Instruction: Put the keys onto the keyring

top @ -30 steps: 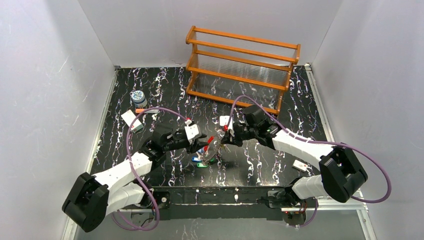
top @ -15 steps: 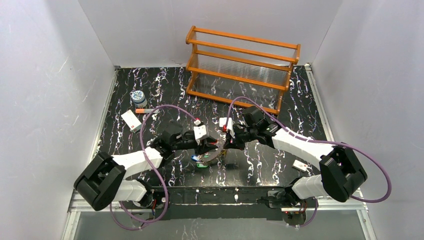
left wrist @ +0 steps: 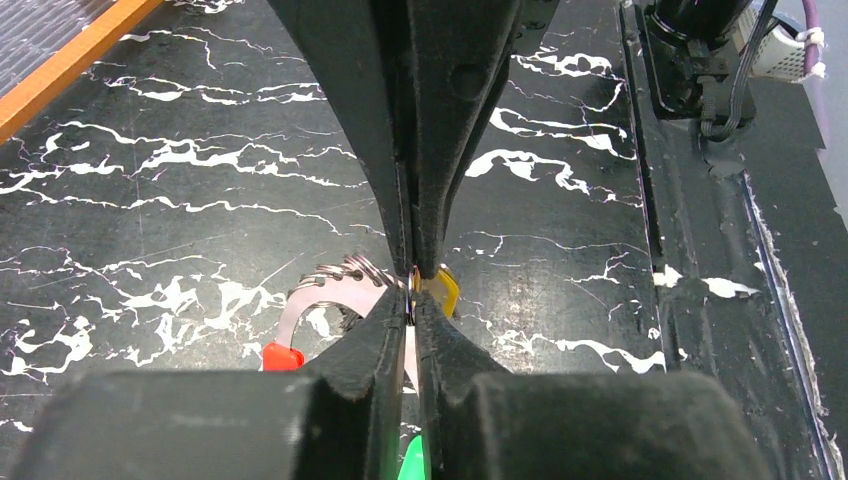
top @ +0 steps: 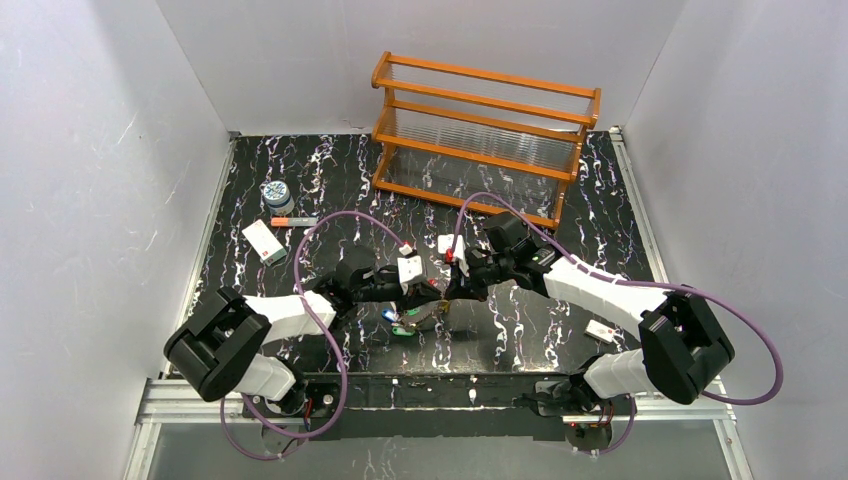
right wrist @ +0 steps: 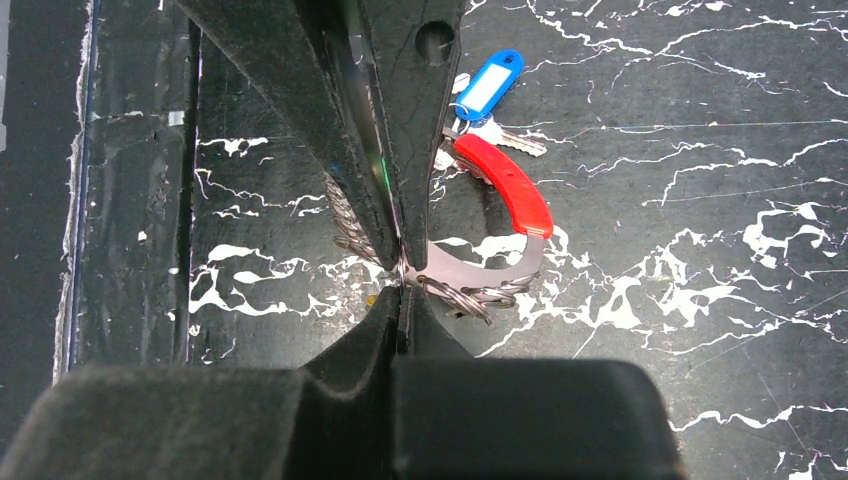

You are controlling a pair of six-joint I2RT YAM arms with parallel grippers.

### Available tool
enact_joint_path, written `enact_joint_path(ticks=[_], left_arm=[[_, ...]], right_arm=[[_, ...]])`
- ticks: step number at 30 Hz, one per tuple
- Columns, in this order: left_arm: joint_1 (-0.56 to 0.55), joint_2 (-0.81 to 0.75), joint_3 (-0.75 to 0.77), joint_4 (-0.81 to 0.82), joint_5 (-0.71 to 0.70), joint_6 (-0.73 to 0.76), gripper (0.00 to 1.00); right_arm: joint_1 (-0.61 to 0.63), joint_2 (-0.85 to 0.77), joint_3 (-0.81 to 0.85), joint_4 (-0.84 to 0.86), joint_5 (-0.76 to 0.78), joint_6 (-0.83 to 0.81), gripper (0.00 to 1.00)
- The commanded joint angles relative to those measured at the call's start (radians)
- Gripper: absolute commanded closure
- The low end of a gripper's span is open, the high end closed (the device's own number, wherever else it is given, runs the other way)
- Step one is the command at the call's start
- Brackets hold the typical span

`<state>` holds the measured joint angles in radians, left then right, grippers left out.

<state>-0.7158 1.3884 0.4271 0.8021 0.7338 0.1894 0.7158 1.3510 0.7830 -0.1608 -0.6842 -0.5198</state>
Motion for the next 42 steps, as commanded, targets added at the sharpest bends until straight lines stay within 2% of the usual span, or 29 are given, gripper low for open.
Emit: enact_joint_path(ticks=[1, 6, 7, 9, 12, 15, 21, 25, 28, 33, 42], left_arm=[[-0.004, 0.009, 0.038, 0.022, 0.018, 0.021, 0.98], [-0.004, 0.001, 0.033, 0.02, -0.001, 0.012, 1.0], [-0.003, -0.003, 0.028, 0.02, -0.01, 0.004, 1.0], [-0.003, -0.019, 0.018, 0.02, -0.03, -0.011, 1.0], [-0.003, -0.041, -0.005, 0.031, -0.055, -0.044, 1.0], [-0.002, -0.053, -0.037, 0.091, -0.052, -0.084, 1.0], [-0.003, -0.072, -0.125, 0.323, -0.071, -0.176, 1.0], [-0.004, -0.062, -0.196, 0.576, -0.099, -0.242, 1.0], [-0.004, -0.039, -0.219, 0.69, -0.095, -0.264, 1.0], [-0.004, -0.021, -0.218, 0.749, -0.074, -0.277, 1.0], [-0.004, -0.022, -0.223, 0.752, -0.057, -0.279, 1.0]], right_arm=[[0.008, 0.003, 0.043, 0.029, -0.031, 0.009, 0.99], [0.007, 0.005, 0.044, 0.057, -0.003, 0.037, 0.99], [0.007, -0.001, 0.039, 0.068, 0.013, 0.047, 0.95], [0.006, -0.025, 0.011, 0.125, 0.047, 0.077, 0.78], [-0.01, -0.078, -0.059, 0.239, 0.058, 0.125, 0.6], [-0.058, -0.135, -0.155, 0.383, -0.02, 0.198, 0.49], [-0.139, -0.208, -0.276, 0.613, -0.183, 0.304, 0.49], [-0.146, -0.237, -0.322, 0.725, -0.297, 0.308, 0.58], [-0.145, -0.241, -0.332, 0.79, -0.372, 0.312, 0.6], [-0.146, -0.204, -0.32, 0.853, -0.458, 0.338, 0.6], [-0.145, -0.13, -0.29, 0.923, -0.416, 0.361, 0.59]])
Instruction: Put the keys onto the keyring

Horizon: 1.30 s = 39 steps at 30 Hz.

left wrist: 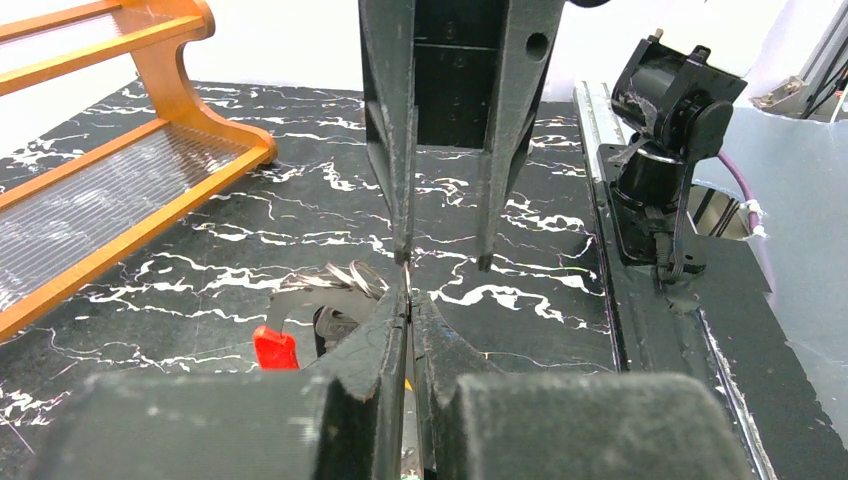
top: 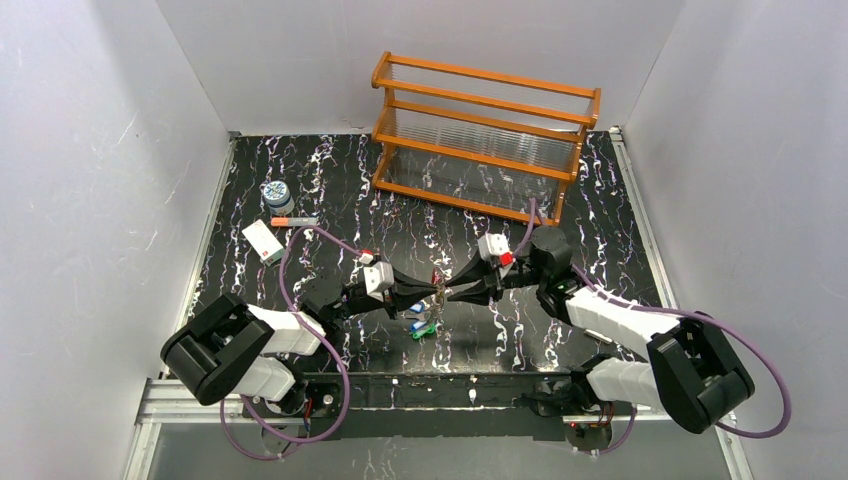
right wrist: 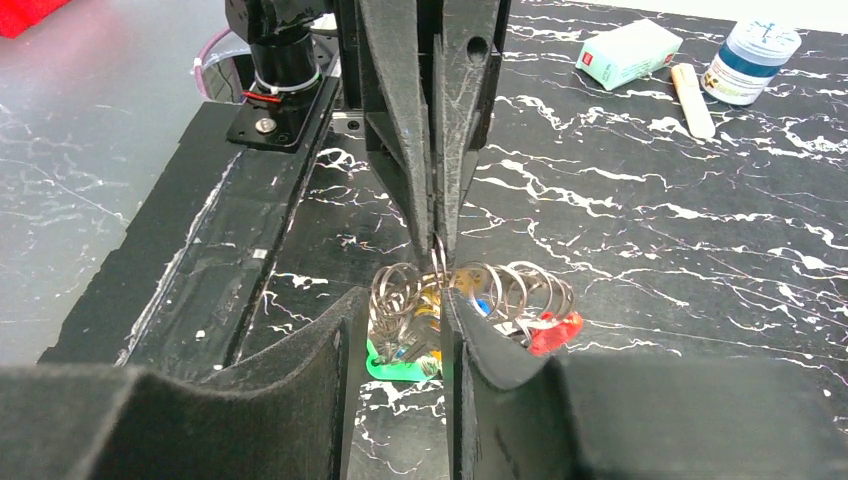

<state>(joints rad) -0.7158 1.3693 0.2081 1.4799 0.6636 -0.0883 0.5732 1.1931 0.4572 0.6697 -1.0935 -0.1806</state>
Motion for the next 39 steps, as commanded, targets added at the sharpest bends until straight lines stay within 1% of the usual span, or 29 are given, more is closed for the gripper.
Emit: enact_joint_path(ticks=[1, 6, 8, 15, 18, 21, 22, 24, 26, 27, 31, 34, 36, 39], left_arm=[[-0.004, -0.003, -0.004, 0.074, 0.014, -0.002, 1.0], [-0.003, -0.003, -0.001, 0.074, 0.015, -0.005, 1.0], [-0.004, -0.001, 0.0, 0.074, 0.013, -0.006, 1.0], [-0.002, 0.007, 0.009, 0.073, 0.008, -0.012, 1.0], [-0.004, 0.008, 0.013, 0.074, 0.007, -0.015, 1.0], [-0.004, 0.006, 0.012, 0.074, 0.002, -0.014, 1.0], [-0.003, 0.004, 0.011, 0.074, 0.001, -0.013, 1.0], [-0.003, 0.001, 0.01, 0.074, -0.001, -0.011, 1.0], [-0.004, -0.006, 0.006, 0.061, -0.014, -0.001, 0.99], [-0.004, -0.012, 0.004, 0.046, -0.02, 0.011, 0.96], [-0.003, -0.072, 0.002, -0.074, -0.063, 0.077, 0.72], [-0.003, -0.117, 0.005, -0.201, -0.097, 0.153, 0.59], [-0.003, -0.145, 0.014, -0.279, -0.107, 0.187, 0.57], [-0.003, -0.166, 0.035, -0.376, -0.106, 0.225, 0.56]], right_arm=[[-0.003, 0.039, 0.041, 0.095, -0.008, 0.024, 0.59], [-0.002, 0.081, 0.053, 0.151, -0.022, 0.051, 0.6], [-0.001, 0.096, 0.058, 0.173, -0.032, 0.065, 0.62], [0.011, 0.141, 0.066, 0.252, -0.051, 0.12, 0.75], [0.018, 0.154, 0.07, 0.254, -0.053, 0.126, 0.84], [0.018, 0.154, 0.071, 0.233, -0.053, 0.119, 0.97], [0.018, 0.151, 0.072, 0.215, -0.051, 0.108, 0.99], [0.018, 0.138, 0.079, 0.156, -0.04, 0.068, 0.99], [0.019, 0.119, 0.092, 0.063, -0.023, 0.011, 0.99], [0.018, 0.109, 0.102, -0.017, -0.009, -0.026, 0.99], [0.019, 0.087, 0.164, -0.298, 0.048, -0.18, 0.99], [0.021, 0.094, 0.216, -0.504, 0.086, -0.307, 0.99], [0.025, 0.104, 0.245, -0.628, 0.13, -0.376, 0.99], [0.036, 0.116, 0.271, -0.754, 0.189, -0.448, 0.99]])
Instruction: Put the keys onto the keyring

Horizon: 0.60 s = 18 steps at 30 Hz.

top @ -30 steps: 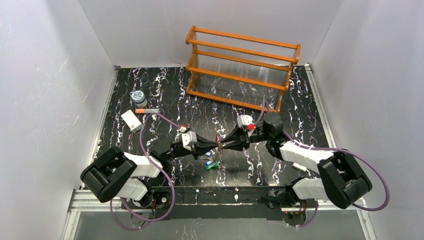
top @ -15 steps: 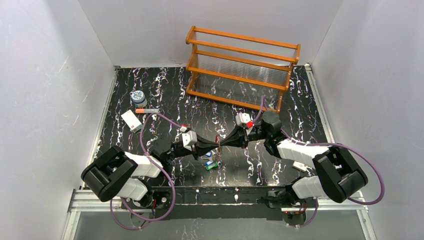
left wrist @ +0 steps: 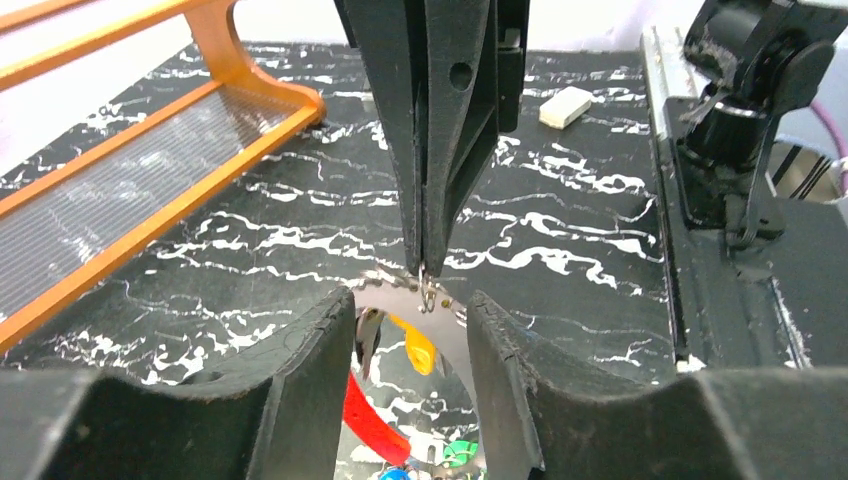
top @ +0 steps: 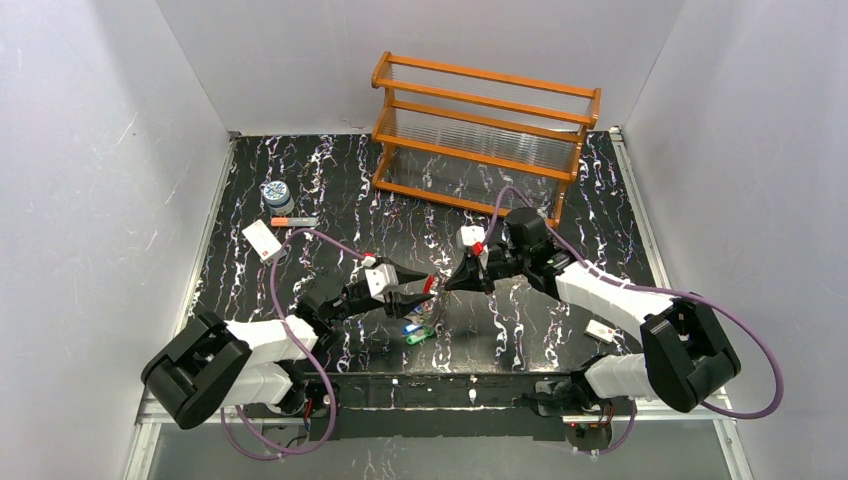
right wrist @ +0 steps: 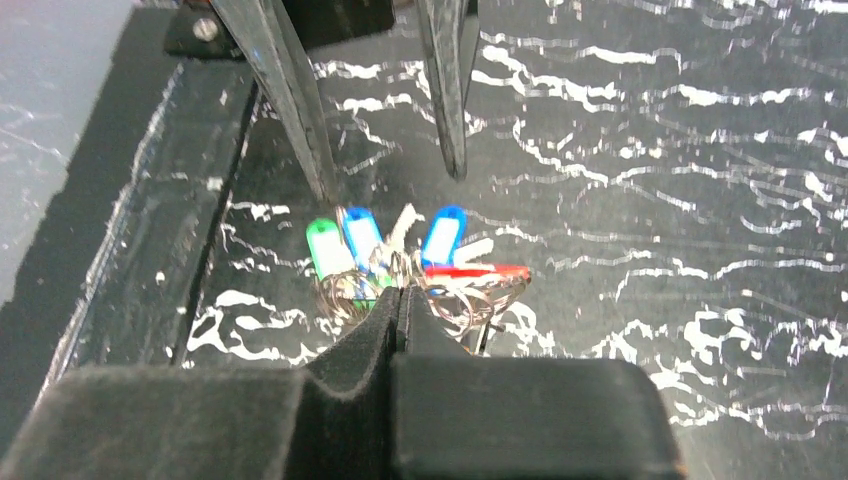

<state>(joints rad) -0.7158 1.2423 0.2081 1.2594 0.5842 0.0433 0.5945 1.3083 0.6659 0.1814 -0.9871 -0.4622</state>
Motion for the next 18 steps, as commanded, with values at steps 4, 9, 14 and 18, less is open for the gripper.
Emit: enact_joint_path(ticks=[4, 9, 14, 18], left_arm=[[-0.003, -0.026, 0.059, -0.22, -0.01, 0.114, 0.56], [-0.003, 0.028, 0.095, -0.236, 0.046, 0.107, 0.58], [-0.008, 0.092, 0.118, -0.238, 0.098, 0.093, 0.62], [-0.019, 0.126, 0.122, -0.239, 0.119, 0.091, 0.63]], right_arm=[[0.051, 0.031, 0.093, -0.36, 0.178, -0.214, 0.99], [0.096, 0.095, 0.139, -0.437, 0.255, -0.222, 0.99], [0.11, 0.138, 0.171, -0.453, 0.286, -0.202, 0.99], [0.129, 0.178, 0.206, -0.461, 0.284, -0.191, 0.99]])
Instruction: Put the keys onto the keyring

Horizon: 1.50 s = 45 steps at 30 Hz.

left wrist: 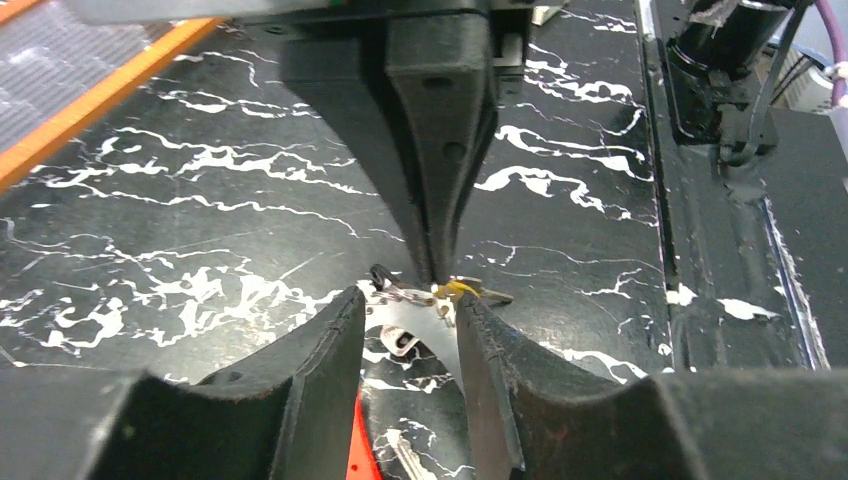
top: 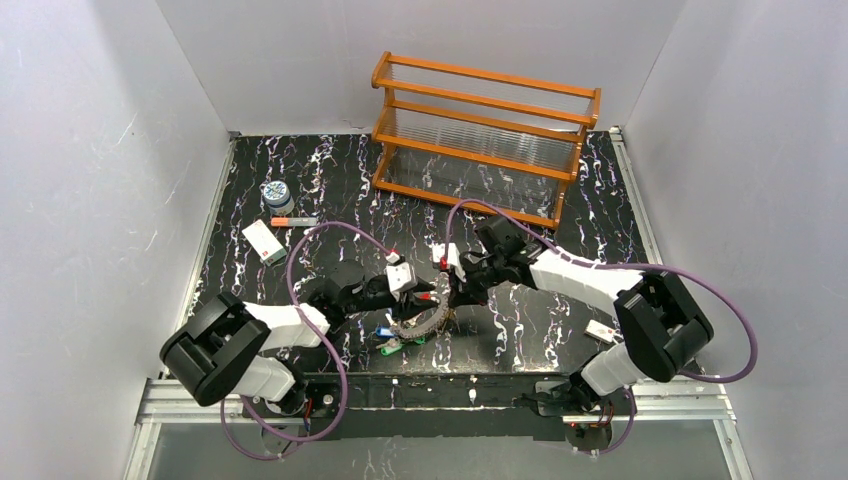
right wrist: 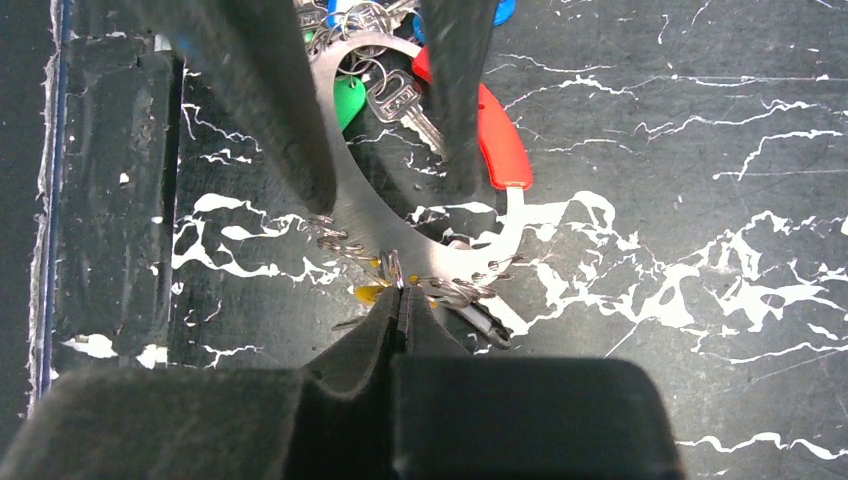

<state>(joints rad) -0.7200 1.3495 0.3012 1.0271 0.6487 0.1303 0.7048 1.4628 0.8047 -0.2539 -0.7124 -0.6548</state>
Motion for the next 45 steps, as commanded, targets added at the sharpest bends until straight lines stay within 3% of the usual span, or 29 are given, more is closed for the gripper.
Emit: enact_joint_path(ticks=[1, 18, 26, 30, 36, 37, 42, 45], left_arm=[[-0.019, 0.026, 0.028, -0.006, 0.059, 0.006, 0.64], [-0.041, 0.126, 0.037, -0.03, -0.005, -0.016, 0.83], [-0.046, 0.147, 0.055, -0.071, -0.001, 0.004, 0.87], [-0.048, 0.155, 0.056, -0.082, -0.006, 0.011, 1.0], [-0.048, 0.123, 0.047, -0.096, -0.043, 0.01, 1.0], [-0.048, 0.114, 0.042, -0.097, -0.052, 0.008, 1.0], [-0.049, 0.052, 0.017, -0.098, -0.087, -0.004, 1.0], [-0.05, 0.013, 0.001, -0.096, -0.079, -0.004, 1.0]], right_arm=[[0.023, 0.03, 0.072, -0.027, 0.007, 0.006, 0.99], [0.06, 0.031, 0.088, 0.036, -0.043, 0.048, 0.99], [0.063, 0.033, 0.096, 0.048, -0.055, 0.058, 0.99], [0.064, 0.035, 0.096, 0.054, -0.056, 0.062, 0.99], [0.062, 0.034, 0.093, 0.074, -0.008, 0.095, 0.98], [0.061, 0.033, 0.094, 0.079, -0.001, 0.101, 0.97], [0.044, -0.007, 0.057, 0.182, 0.002, 0.167, 0.72], [0.013, -0.052, 0.005, 0.301, -0.036, 0.22, 0.64]])
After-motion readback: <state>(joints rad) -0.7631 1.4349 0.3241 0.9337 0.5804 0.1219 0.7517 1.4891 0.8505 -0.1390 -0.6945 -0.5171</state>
